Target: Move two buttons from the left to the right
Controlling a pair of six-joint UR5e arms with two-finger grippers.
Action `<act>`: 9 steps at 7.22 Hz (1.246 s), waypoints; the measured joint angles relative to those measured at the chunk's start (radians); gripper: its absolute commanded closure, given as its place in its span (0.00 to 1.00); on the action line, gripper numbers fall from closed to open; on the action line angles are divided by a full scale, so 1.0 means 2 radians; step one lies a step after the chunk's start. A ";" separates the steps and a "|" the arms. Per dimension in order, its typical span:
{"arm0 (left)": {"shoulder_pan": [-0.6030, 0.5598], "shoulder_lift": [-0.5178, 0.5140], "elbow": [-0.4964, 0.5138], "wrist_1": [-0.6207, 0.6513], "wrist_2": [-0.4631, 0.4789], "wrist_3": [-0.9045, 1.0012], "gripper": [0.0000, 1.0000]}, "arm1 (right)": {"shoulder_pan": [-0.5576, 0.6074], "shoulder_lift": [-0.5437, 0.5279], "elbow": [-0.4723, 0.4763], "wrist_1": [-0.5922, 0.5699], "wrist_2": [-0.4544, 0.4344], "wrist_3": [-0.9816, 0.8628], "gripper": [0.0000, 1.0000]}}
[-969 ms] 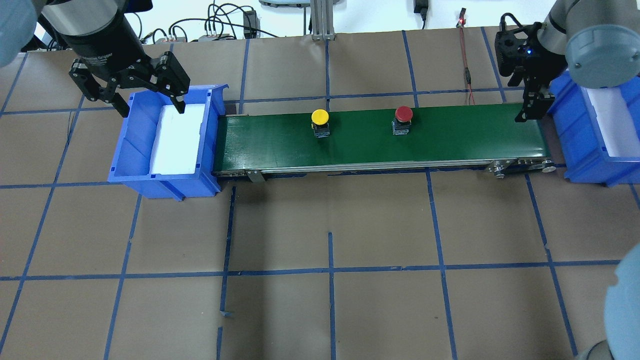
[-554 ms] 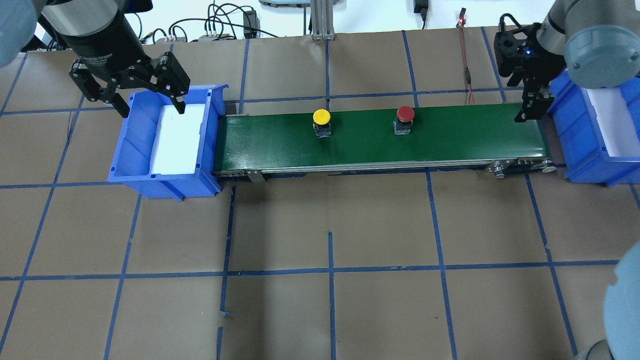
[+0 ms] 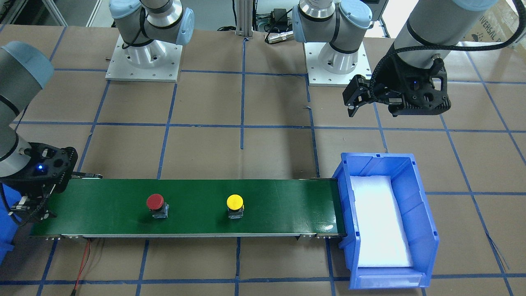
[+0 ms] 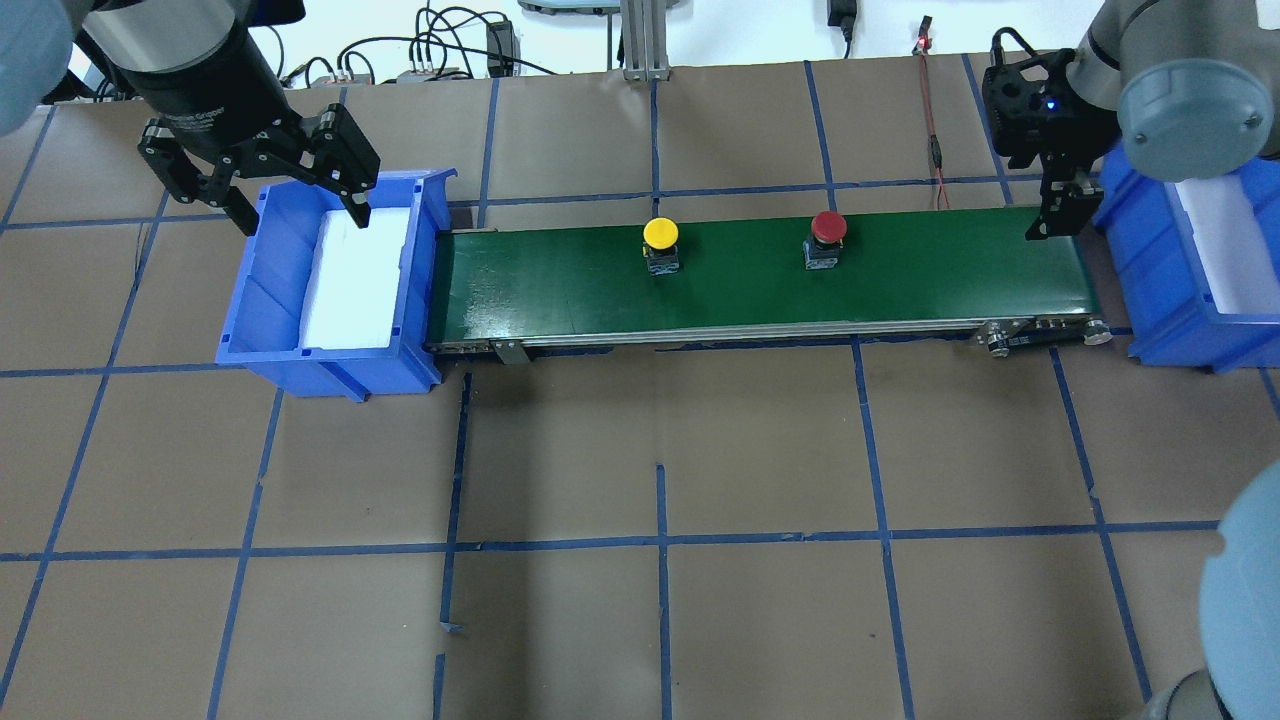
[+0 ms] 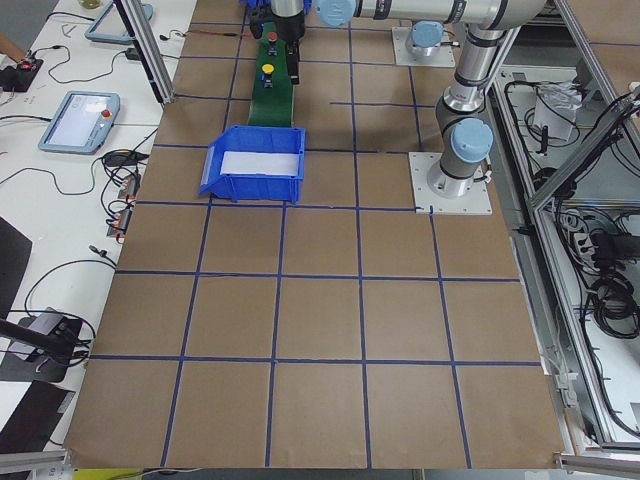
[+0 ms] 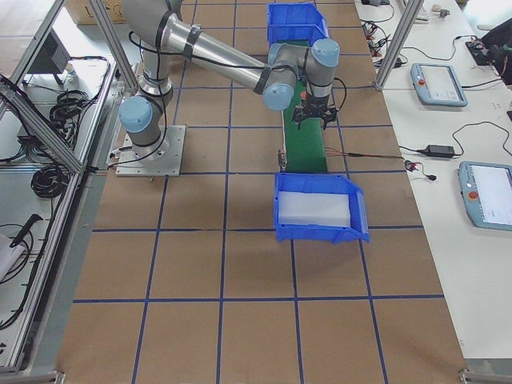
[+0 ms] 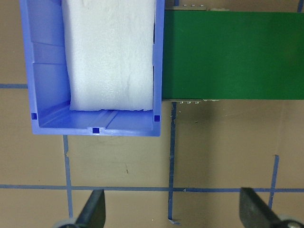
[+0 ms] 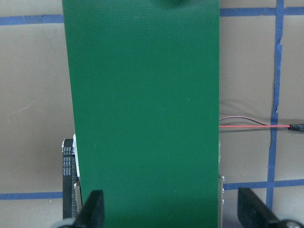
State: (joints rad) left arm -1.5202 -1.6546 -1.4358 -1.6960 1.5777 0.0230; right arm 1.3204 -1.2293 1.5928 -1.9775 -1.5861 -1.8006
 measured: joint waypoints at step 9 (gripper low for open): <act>0.000 -0.002 -0.001 0.001 0.010 0.000 0.00 | 0.002 0.008 0.000 -0.004 0.000 -0.020 0.01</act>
State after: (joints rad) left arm -1.5202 -1.6582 -1.4372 -1.6933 1.5984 0.0230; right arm 1.3246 -1.2132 1.5935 -1.9853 -1.5857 -1.8407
